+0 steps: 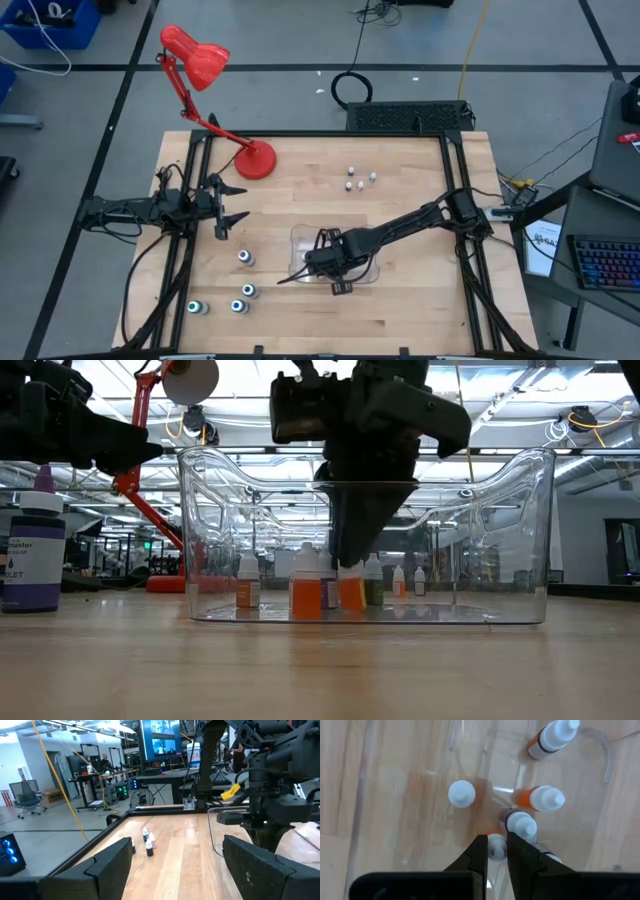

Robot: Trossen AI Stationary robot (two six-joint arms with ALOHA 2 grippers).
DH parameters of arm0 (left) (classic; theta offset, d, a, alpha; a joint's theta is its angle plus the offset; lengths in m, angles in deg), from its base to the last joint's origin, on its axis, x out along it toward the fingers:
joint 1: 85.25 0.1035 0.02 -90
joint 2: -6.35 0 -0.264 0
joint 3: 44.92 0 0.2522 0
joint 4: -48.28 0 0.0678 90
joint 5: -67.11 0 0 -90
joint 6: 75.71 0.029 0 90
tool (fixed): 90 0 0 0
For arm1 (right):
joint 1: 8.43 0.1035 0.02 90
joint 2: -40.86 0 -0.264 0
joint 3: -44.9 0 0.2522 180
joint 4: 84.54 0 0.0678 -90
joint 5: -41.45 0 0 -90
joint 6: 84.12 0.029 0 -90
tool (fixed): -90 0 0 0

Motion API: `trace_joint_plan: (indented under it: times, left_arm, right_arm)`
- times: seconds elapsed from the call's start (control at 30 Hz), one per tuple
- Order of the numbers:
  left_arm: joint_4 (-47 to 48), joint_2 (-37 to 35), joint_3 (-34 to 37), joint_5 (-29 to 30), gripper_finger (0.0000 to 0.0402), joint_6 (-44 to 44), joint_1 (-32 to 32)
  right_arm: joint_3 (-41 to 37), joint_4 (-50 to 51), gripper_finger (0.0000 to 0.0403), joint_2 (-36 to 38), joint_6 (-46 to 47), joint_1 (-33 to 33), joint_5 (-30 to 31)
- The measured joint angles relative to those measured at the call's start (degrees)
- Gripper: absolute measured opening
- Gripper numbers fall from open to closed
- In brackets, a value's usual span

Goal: Pick & Place food coloring
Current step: Put the orange food coloring bottle into the transparent bin

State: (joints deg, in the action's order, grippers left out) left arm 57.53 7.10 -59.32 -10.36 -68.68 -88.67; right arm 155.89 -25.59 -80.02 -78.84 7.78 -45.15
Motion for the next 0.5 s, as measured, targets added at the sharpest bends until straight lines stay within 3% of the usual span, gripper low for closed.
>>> trace_joint_plan:
  times: [0.17,0.5]
  left_arm:
    - [0.0,0.0,0.0,0.0,0.0306,0.0,0.0]
    - [0.0,0.0,0.0,0.0,0.0306,0.0,0.0]
  right_arm:
    - [0.0,-0.4,0.0038,0.5,1.5,0.0,-0.1]
    - [0.0,0.5,0.0091,0.5,3.5,0.0,-0.6]
